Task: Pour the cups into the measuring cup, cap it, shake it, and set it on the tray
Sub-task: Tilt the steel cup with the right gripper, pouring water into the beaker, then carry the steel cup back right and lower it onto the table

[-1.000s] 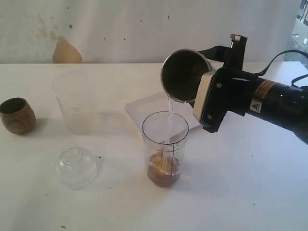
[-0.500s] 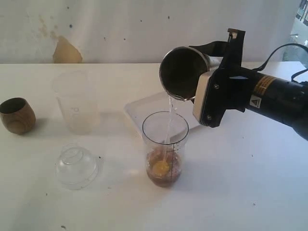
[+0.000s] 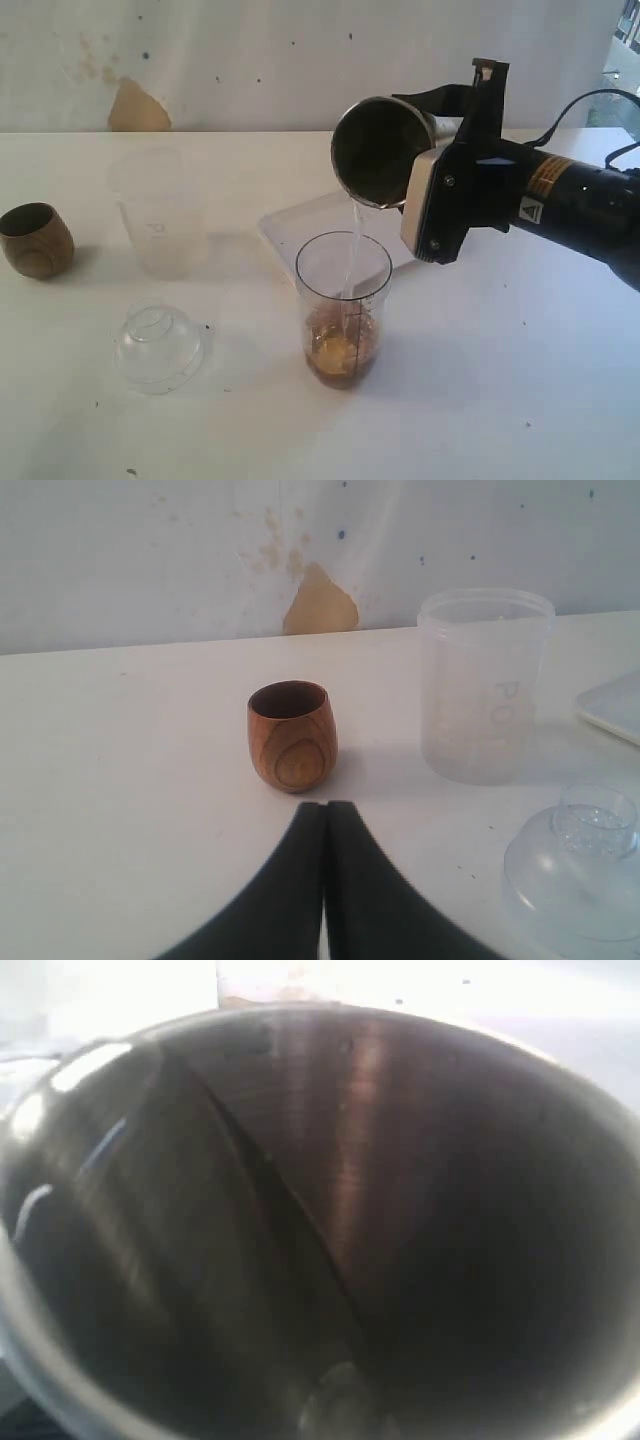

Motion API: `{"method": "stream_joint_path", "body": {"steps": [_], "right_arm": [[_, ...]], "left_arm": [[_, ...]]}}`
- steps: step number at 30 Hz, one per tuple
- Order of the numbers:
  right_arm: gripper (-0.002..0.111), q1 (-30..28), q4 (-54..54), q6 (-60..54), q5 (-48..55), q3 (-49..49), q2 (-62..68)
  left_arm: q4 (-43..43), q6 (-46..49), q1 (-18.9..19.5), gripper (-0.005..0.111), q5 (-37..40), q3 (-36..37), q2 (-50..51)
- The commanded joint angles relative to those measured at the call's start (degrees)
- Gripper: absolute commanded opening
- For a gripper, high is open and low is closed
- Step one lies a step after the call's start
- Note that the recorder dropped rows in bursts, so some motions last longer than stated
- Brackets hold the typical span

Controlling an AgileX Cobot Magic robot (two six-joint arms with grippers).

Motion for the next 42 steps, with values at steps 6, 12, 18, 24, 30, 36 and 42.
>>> {"method": "stream_joint_path", "body": {"steps": [6,12,18,24,30,36,42], "right_arm": [[0.000,0.1,1.3,11.3,-3.0,-0.6,-0.9],[0.000,0.1,4.8,26.9,-0.8,-0.6,-0.9],[0.000,-1.4,28.8,35.1,3.6,-0.6,0.4],[0.000,-6.4,27.8,47.2,-0.4,-0.6,5.1],[0.000,-14.0,14.1,64.6,-14.0,-0.6,11.8],[0.000,-16.9,13.5,62.2,-11.8,-0.6,14.0],[0.000,-17.6,9.5,61.2,-12.8,-0.6,14.8]], "left_arm": [[0.2,0.1,0.0,0.000,-0.6,0.2,-0.3],[0.2,0.1,0.0,0.000,-0.6,0.2,-0.3],[0.2,0.1,0.0,0.000,-0.6,0.2,-0.3],[0.2,0.1,0.0,0.000,-0.6,0.2,-0.3],[0.2,0.1,0.0,0.000,-0.6,0.2,-0.3],[0.2,0.1,0.0,0.000,-0.6,0.2,-0.3],[0.2,0.1,0.0,0.000,-0.6,0.2,-0.3]]}}
